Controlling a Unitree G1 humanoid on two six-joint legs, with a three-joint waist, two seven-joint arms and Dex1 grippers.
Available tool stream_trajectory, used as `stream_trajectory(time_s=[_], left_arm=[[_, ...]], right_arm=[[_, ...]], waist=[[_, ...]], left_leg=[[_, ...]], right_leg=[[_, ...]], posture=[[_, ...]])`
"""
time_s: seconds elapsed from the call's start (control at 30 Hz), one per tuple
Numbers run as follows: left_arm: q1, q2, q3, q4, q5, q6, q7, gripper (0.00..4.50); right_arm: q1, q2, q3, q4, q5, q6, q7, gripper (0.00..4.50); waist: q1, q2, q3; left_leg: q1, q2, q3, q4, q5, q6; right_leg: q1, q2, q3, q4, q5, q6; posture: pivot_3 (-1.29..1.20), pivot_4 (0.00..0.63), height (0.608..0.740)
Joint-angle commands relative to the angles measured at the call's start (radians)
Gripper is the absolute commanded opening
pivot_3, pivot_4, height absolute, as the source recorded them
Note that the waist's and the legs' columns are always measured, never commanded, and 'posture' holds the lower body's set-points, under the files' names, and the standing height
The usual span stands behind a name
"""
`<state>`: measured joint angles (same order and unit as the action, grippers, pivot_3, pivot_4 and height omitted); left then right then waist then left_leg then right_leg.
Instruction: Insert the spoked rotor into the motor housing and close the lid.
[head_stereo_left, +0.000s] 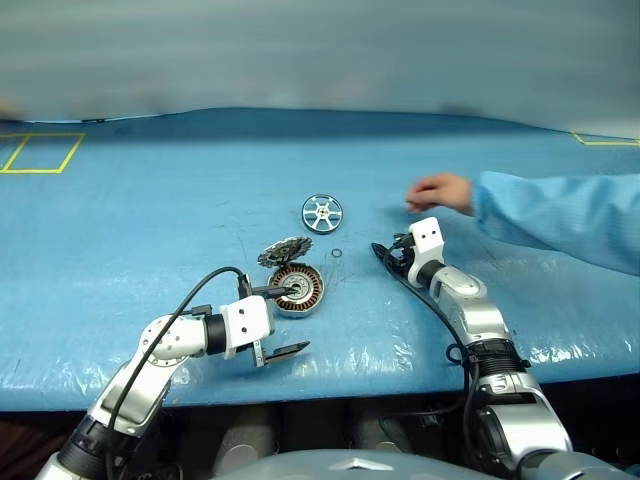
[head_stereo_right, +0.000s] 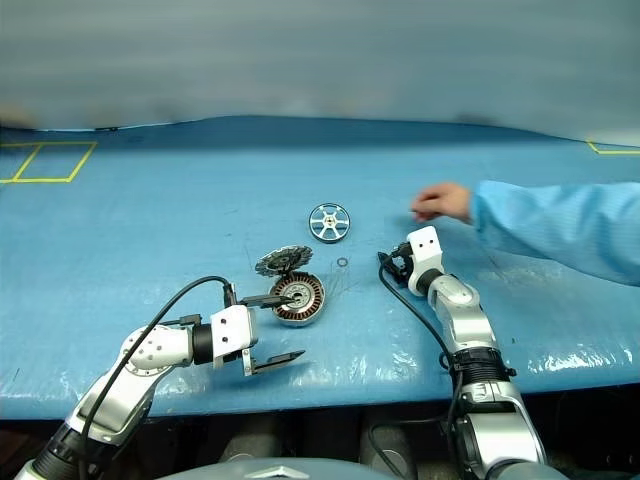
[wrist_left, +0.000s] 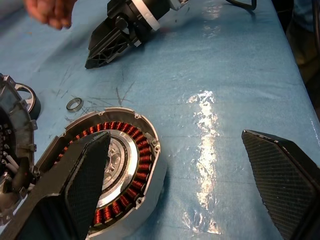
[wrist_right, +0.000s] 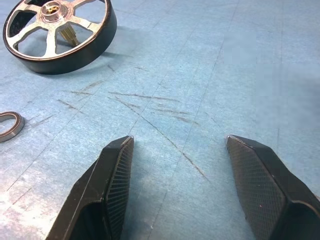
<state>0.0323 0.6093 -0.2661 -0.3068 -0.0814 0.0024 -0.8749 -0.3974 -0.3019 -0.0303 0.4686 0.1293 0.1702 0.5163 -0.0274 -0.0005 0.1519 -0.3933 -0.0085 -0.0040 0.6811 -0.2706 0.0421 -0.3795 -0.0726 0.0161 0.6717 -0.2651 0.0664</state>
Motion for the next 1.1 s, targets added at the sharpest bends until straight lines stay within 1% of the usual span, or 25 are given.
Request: stream_trajectory(time_s=[0.03,0.23,0.37,0.47,0.73,1.0,1.1], left_arm=[[0.002,-0.009,0.006,-0.003,-0.001,-0.023,0.01,4.47],[0.019,-0.013,0.003,-0.002,0.003,-0.028,0.019,4.47],[0.027,-0.015,0.0,-0.007,0.005,-0.026,0.017,4.47],[0.03,-0.016,-0.002,-0.01,0.002,-0.021,0.015,4.47],[0.055,-0.013,0.013,-0.017,0.007,-0.027,0.038,4.47],[0.065,-0.011,0.017,-0.021,0.014,-0.031,0.057,4.47],[0.064,-0.01,0.016,-0.019,0.019,-0.029,0.059,4.47]], right_arm=[[0.025,0.011,0.026,-0.032,0.019,0.033,0.055,3.11],[0.098,0.025,0.087,-0.195,0.076,0.046,0.207,3.11],[0.125,0.033,0.113,-0.257,0.084,0.027,0.24,3.11],[0.126,0.033,0.132,-0.262,0.066,0.009,0.234,3.11],[0.065,0.048,0.154,-0.152,-0.028,-0.046,0.126,3.11],[0.069,0.049,0.19,-0.146,-0.053,-0.052,0.14,3.11],[0.073,0.058,0.191,-0.144,-0.059,-0.049,0.122,3.11]], waist=[[-0.002,0.0,0.0],[-0.002,0.0,0.0],[0.0,0.0,0.0],[0.004,0.0,0.0],[0.004,0.0,0.0],[0.004,0.0,0.0],[0.002,0.0,0.0]], left_leg=[[0.0,0.0,0.0,-0.001,0.0,0.0],[-0.001,0.0,0.0,-0.008,0.0,0.0],[-0.002,0.0,0.0,-0.014,0.0,0.0],[-0.003,-0.001,0.0,-0.016,0.0,0.0],[-0.003,-0.002,0.0,-0.017,0.001,-0.001],[-0.003,-0.002,0.0,-0.017,0.001,-0.002],[-0.003,-0.001,0.0,-0.017,0.001,-0.002]], right_leg=[[0.0,0.0,0.0,0.0,0.0,0.0],[0.0,-0.001,-0.001,-0.004,0.0,-0.001],[-0.002,-0.001,-0.001,-0.009,0.0,-0.001],[-0.003,-0.002,-0.002,-0.011,0.0,-0.001],[-0.003,-0.002,-0.002,-0.011,0.0,-0.001],[-0.003,-0.002,-0.003,-0.011,0.0,-0.001],[-0.003,-0.001,-0.004,-0.011,0.0,-0.001]], posture=[[0.0,0.15,0.74],[0.0,0.15,0.74],[0.0,0.15,0.74],[0.0,0.15,0.74],[0.0,0.15,0.74],[0.0,0.15,0.74],[0.0,0.15,0.74]])
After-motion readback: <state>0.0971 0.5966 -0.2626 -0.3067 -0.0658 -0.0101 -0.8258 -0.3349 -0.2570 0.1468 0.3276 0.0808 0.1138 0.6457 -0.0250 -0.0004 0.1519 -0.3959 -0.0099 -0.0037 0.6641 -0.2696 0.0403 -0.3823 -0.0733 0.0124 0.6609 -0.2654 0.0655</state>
